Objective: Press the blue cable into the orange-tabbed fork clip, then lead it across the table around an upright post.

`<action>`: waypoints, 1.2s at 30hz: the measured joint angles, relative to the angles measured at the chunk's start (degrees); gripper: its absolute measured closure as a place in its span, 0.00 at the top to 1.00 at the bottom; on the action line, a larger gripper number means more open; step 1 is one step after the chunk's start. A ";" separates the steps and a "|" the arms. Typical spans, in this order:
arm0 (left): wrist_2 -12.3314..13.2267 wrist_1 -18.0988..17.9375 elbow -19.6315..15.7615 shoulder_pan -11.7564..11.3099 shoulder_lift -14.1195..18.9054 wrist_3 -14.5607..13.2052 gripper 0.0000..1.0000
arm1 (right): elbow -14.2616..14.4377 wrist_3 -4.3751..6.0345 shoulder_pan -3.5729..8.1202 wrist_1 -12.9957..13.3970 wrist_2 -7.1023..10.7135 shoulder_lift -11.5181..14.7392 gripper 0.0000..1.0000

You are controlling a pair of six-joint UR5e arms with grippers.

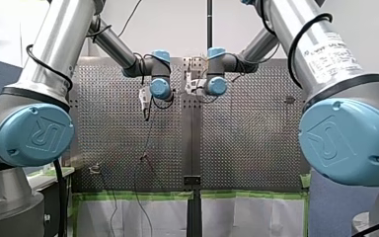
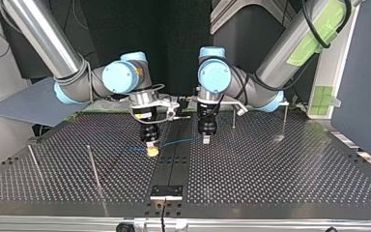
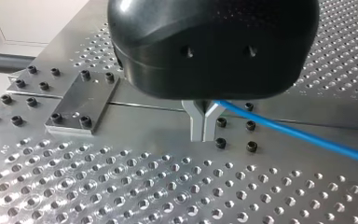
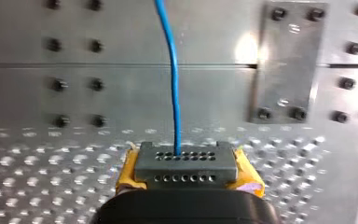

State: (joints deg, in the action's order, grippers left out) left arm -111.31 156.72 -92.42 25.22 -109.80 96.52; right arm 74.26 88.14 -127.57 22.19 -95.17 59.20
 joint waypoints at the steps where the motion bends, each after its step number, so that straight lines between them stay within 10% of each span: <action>1: 0.00 0.13 0.17 0.00 0.00 -0.01 0.00 | 0.00 0.02 0.04 0.02 0.01 0.34 0.00; 36: -0.26 12.41 15.69 4.07 -0.05 -0.08 0.00 | -0.58 3.60 4.50 -3.81 0.76 7.43 0.00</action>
State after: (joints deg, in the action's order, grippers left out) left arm -111.57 169.13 -76.72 29.29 -109.85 96.44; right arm 73.69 91.74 -123.06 18.38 -94.41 66.62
